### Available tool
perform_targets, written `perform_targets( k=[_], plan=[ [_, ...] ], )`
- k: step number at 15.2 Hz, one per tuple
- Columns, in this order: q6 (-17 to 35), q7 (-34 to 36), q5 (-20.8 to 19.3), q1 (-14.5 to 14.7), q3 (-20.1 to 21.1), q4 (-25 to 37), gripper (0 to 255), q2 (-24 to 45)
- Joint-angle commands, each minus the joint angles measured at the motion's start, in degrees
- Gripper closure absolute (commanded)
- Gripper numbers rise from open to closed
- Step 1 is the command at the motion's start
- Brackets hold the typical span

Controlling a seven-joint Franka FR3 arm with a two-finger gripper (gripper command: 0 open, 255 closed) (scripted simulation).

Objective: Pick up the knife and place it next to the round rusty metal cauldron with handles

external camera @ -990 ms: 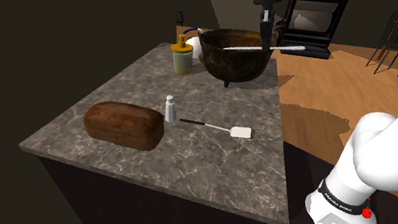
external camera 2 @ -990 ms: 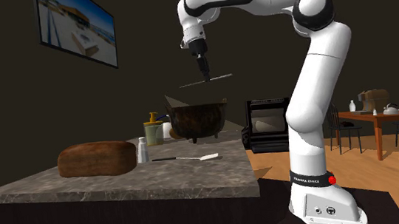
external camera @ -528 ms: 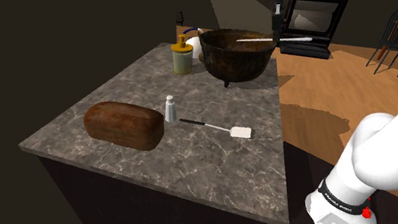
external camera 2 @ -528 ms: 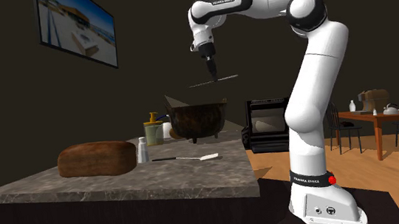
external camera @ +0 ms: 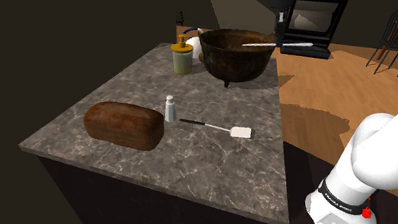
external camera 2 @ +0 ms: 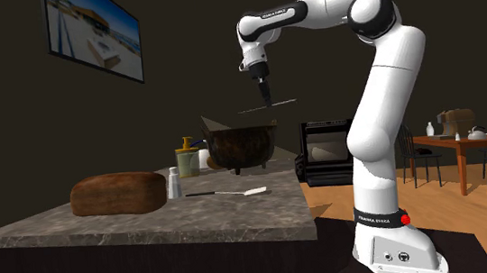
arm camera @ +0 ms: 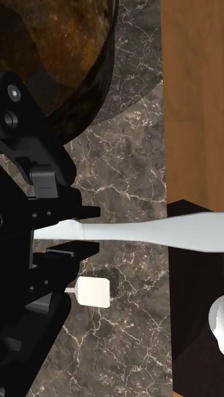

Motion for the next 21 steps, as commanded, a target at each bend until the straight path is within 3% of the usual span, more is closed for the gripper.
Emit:
perform_targets(
  k=[1, 21],
  plan=[
    [1.60, 0.23, -0.06, -0.03, -0.08, -1.99, 255, -0.40],
    [16.67, 2.44, -0.86, -0.42, -1.07, -19.32, 255, -2.56]
  ],
)
